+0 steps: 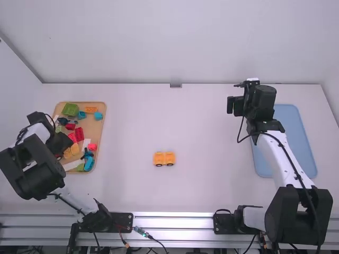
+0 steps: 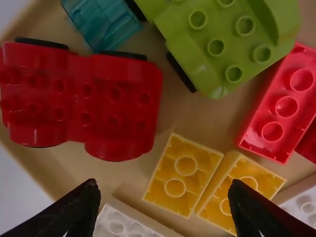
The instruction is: Assemble lego blocks to make yellow taxi
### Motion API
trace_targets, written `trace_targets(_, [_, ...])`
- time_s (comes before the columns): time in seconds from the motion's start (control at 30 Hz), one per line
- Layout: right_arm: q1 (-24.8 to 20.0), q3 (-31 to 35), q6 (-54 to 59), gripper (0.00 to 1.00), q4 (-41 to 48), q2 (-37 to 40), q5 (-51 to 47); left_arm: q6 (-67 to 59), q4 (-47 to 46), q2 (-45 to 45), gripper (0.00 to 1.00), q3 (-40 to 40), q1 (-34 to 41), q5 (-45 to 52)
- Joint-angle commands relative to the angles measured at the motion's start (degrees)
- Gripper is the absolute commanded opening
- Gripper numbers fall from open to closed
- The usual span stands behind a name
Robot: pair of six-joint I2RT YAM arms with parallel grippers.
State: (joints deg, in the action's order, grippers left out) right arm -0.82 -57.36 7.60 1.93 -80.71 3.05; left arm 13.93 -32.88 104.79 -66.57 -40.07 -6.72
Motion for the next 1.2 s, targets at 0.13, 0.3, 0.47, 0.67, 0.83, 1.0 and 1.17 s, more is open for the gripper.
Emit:
trace_targets(0.13, [0.1, -1.1, -0.3, 1.0, 0.0, -0.2, 0.2, 0.4, 0.4, 0.2, 0.7, 0.7, -0.2, -1.5])
trace_targets(0.3, [0.1, -1.1, -0.2, 0.99, 0.0, -0.2, 0.2, 0.4, 1.7, 0.2, 0.7, 1.6, 0.0, -1.4])
trace_targets(0.47, [0.1, -1.1, -0.2, 0.99, 0.0, -0.2, 0.2, 0.4, 3.5, 0.2, 0.7, 3.1, -0.1, -1.4])
trace_targets(0.67, [0.1, -1.1, -0.2, 0.99, 0.0, -0.2, 0.2, 0.4, 3.7, 0.3, 0.68, 3.5, 0.0, -1.4])
trace_targets(0.83, [0.1, -1.1, -0.2, 0.99, 0.0, -0.2, 0.1, 0.4, 3.9, 0.3, 0.68, 3.5, 0.0, -1.5])
trace_targets(1.0, [0.1, -1.1, -0.3, 0.99, 0.0, -0.2, 0.2, 0.4, 4.6, 0.3, 0.68, 3.5, 0.0, -1.6])
trace_targets(1.17, [0.1, -1.1, -0.3, 0.99, -0.1, -0.2, 0.2, 1.7, 3.7, 0.3, 0.68, 3.6, -0.1, -4.8])
